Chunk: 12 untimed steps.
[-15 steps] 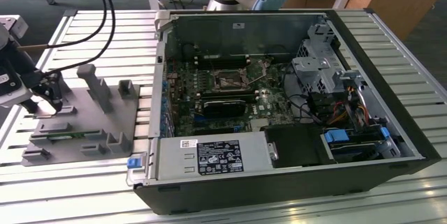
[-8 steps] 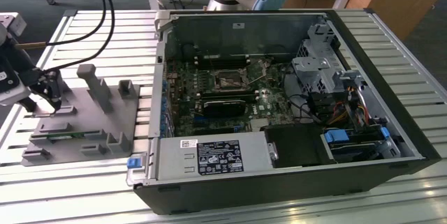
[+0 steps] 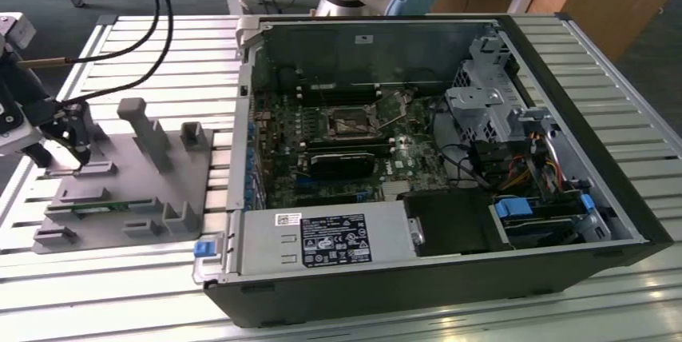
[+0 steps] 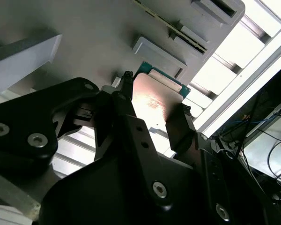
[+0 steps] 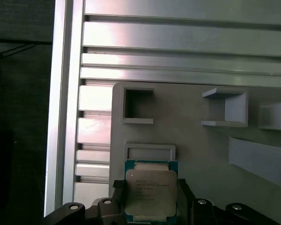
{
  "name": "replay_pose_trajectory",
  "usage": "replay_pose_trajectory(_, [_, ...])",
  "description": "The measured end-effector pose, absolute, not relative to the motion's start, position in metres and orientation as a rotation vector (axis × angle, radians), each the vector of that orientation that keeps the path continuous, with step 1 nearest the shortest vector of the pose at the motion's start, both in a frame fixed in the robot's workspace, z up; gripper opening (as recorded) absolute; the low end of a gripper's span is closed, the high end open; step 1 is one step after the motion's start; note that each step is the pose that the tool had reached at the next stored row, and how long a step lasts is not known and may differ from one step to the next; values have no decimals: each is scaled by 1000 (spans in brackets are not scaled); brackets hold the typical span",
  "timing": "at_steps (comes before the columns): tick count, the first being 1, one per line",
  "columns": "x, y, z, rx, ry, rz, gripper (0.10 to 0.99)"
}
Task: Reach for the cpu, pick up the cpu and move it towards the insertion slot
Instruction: 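Pick up the cpu and move it towards the insertion slot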
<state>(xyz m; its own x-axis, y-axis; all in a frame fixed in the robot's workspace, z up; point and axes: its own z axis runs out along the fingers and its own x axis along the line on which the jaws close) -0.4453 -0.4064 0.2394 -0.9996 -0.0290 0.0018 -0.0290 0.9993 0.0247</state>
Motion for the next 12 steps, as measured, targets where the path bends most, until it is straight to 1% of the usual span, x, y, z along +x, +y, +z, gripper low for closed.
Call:
replay_pose_trajectory(2, [-445,-406,253,46,-3139,-38,529])
replay_pose_trajectory(12, [-445,-406,286,46,-3139,-36,529])
